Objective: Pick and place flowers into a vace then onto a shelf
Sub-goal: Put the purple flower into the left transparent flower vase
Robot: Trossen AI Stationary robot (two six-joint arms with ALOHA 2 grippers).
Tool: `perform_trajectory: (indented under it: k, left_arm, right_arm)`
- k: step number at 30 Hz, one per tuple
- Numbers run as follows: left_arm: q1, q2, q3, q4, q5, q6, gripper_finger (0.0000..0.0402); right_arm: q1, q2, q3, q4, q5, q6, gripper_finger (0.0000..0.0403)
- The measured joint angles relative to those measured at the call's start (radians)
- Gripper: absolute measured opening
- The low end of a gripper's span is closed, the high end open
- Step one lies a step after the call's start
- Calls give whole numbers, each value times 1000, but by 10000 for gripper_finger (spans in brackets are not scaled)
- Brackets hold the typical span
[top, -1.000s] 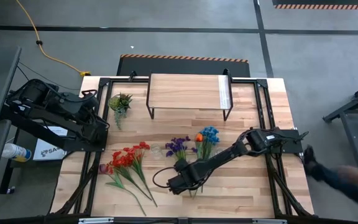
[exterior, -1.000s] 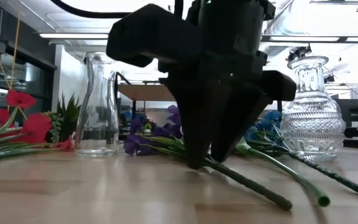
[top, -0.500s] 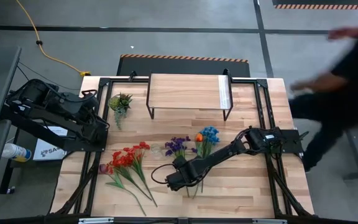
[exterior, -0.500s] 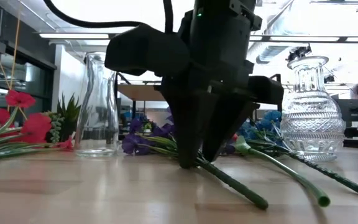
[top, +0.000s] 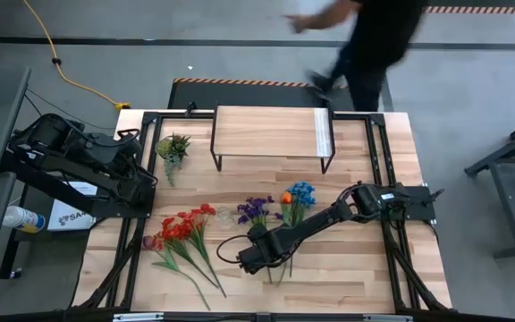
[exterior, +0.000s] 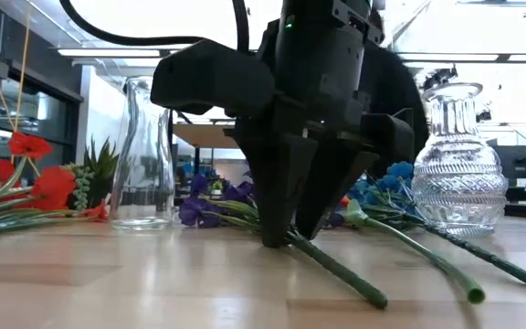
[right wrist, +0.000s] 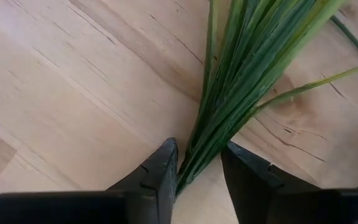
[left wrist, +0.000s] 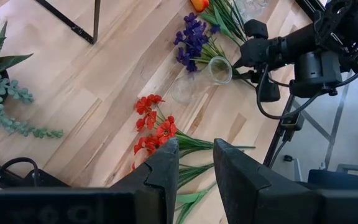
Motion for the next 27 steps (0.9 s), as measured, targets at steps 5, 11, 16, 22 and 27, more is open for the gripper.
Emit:
perform_trajectory:
  k: [5,11,16,22,27]
  left_arm:
    - [0,0,0,0,0,0,136]
    - [0,0,0,0,0,0,136]
    - [0,0,0,0,0,0,136]
    - [0,0,0,0,0,0,136]
    - [0,0,0,0,0,0,136]
  right_arm:
    - [0,-2,-1,3,-9,-6,43]
    - [0,-36,-7,-28,12,4,22]
    - [-3,-70,-9,-86,39,39,17]
    - [-11,-95,-8,-100,76,92,15]
    - [-19,-114,-7,-135,110,135,7]
